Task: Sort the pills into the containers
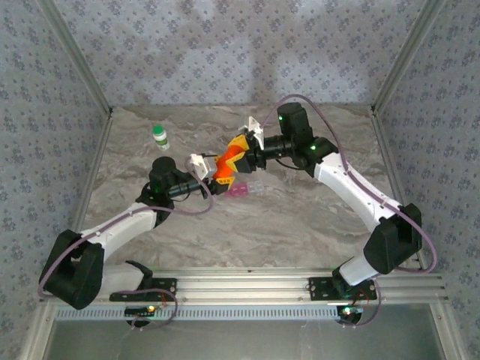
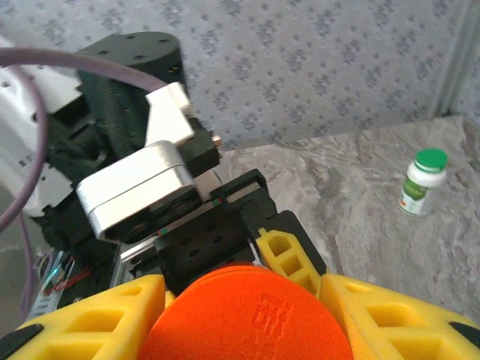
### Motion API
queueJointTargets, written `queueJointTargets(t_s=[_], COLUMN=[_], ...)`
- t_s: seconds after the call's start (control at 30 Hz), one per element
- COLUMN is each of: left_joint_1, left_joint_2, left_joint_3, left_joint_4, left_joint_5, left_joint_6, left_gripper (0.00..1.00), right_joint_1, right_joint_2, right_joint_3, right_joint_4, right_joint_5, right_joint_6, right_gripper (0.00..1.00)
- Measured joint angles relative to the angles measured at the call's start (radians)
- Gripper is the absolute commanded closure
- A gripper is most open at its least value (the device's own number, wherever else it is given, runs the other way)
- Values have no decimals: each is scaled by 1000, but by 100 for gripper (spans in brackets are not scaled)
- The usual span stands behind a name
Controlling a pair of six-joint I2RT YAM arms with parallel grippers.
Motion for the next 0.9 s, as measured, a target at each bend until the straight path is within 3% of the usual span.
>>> queueJointTargets(t_s=[0.3,0.57,0.9], left_joint_1=[-31,-43,-43], left_joint_2=[-19,-31,-30], left_joint_3=[40,75,73], left_joint_4=[-27,-78,-144], left_joint_5=[48,93,114], left_joint_6=[17,49,71], left_gripper=[100,100,100], right_joint_1=[-46,-60,-65], right_joint_2=[3,23,45], right_joint_3=[103,213,310], right_joint_4=[-241,-486,-620], right_joint_5=[-133,-153,-159], right_joint_6=[-303,-549,-639], right_gripper=[100,100,100])
